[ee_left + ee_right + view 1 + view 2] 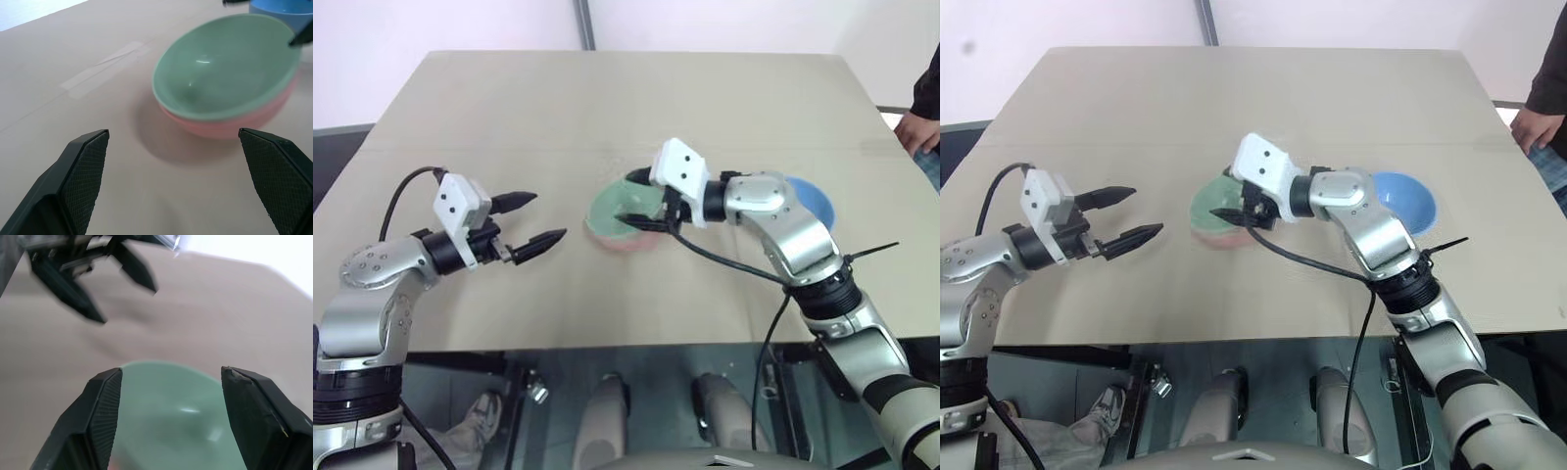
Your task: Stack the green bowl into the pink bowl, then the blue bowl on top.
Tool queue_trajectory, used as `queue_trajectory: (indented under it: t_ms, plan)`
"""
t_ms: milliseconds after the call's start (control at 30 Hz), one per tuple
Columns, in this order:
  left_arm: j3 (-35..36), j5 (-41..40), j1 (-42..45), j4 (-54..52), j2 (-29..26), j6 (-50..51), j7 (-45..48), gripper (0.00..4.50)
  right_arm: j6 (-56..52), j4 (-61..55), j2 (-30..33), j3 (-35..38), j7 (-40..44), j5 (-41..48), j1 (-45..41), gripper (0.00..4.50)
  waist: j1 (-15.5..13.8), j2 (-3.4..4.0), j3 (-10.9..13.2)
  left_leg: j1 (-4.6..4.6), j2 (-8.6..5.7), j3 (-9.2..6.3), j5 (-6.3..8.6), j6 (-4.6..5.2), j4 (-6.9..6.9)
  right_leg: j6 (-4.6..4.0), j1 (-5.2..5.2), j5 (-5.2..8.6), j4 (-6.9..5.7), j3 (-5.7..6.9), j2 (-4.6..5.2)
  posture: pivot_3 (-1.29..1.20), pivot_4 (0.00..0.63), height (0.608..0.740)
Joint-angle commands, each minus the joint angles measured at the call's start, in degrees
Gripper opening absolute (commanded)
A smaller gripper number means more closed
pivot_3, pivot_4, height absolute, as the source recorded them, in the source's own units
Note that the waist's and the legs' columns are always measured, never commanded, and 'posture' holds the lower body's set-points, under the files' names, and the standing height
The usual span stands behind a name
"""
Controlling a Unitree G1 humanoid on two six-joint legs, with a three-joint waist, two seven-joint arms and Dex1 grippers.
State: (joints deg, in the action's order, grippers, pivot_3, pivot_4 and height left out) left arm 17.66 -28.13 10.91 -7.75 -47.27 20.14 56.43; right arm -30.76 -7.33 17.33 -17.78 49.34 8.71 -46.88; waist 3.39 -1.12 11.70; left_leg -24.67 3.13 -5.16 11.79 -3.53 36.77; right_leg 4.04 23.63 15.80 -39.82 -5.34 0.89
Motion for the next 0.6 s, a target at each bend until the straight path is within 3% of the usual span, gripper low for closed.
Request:
queue_trajectory:
  t_ms: [33,233,367,600]
  plan:
    - [0.73,0.03,0.64,-0.65,0.07,-1.70,-0.31,4.50,-5.75,-10.37,5.86,8.04,-0.87,3.54,2.84,3.29,-0.51,0.00,0.00,-0.01,-0.03,0.00,0.00,0.00,0.00,0.00,-0.01,0.00,0.03,0.01,0.03,0.00,0.150,0.727]
    - [-0.68,-0.13,2.00,-0.19,0.74,-2.05,-0.26,4.50,-19.08,-21.10,17.70,16.84,-4.16,5.43,12.52,3.29,-1.03,-0.01,-0.01,0.06,-0.02,0.00,0.00,0.00,0.01,0.00,-0.02,0.01,-0.01,0.01,0.00,0.00,0.150,0.727]
    - [-1.64,-0.87,4.17,0.91,1.48,-1.92,0.20,4.50,-21.71,-22.42,23.84,17.43,-6.93,2.60,20.01,3.29,-0.71,-0.01,-0.01,0.07,-0.01,0.03,0.00,0.00,0.02,0.01,-0.02,0.01,0.00,-0.03,0.00,0.00,0.150,0.727]
    - [-2.75,-0.93,6.40,1.46,1.60,-1.49,1.22,4.50,-21.62,-16.69,24.17,13.13,-12.03,-0.78,23.50,3.29,-0.49,-0.03,-0.02,0.08,-0.01,0.11,0.00,0.01,0.06,0.02,-0.02,0.01,0.01,-0.12,-0.01,0.00,0.150,0.727]
